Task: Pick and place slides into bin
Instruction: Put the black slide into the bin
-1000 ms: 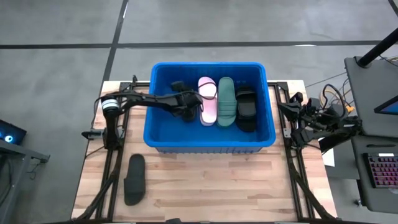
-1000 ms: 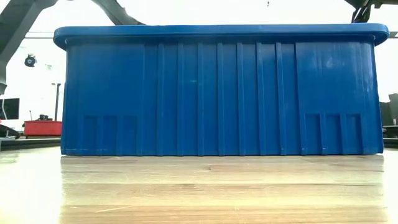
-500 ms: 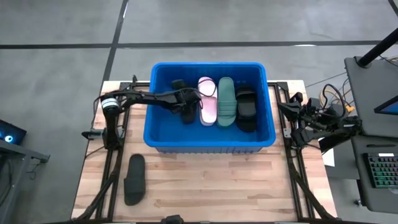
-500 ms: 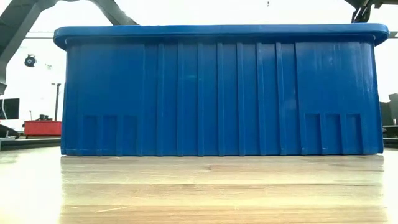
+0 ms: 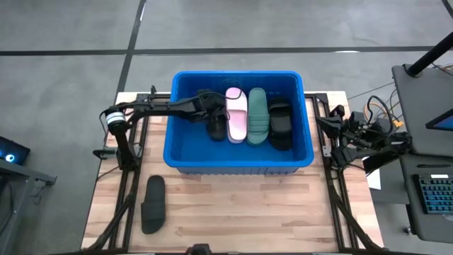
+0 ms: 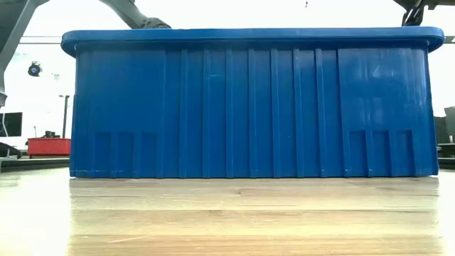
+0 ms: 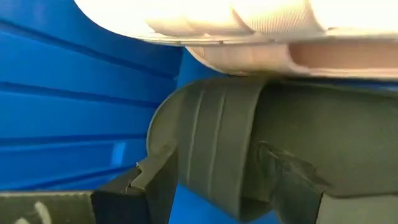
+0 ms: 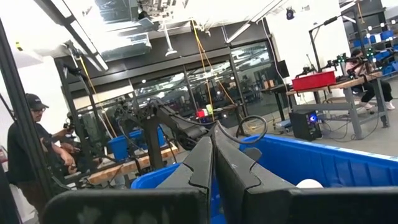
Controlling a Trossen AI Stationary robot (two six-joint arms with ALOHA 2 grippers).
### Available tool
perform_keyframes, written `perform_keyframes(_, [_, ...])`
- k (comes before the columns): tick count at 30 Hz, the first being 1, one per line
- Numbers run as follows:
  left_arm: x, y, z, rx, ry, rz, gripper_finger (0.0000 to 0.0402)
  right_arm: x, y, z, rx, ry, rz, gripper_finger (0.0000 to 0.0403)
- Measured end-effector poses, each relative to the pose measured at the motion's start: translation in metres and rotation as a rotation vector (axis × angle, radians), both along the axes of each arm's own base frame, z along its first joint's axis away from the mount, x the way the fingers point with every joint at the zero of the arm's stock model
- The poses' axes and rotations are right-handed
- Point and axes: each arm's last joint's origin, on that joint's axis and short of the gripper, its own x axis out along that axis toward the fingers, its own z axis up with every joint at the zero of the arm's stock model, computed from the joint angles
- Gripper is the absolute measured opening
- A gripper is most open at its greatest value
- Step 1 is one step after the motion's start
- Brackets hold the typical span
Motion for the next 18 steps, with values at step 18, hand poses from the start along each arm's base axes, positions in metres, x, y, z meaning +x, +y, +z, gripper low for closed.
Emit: perform_keyframes(18, [-0.031, -0.026, 0.06, -0.171, -0.093, -0.1, 0.0201, 0.0, 0.0, 0.0, 0.001, -0.002, 0.0, 0.0008])
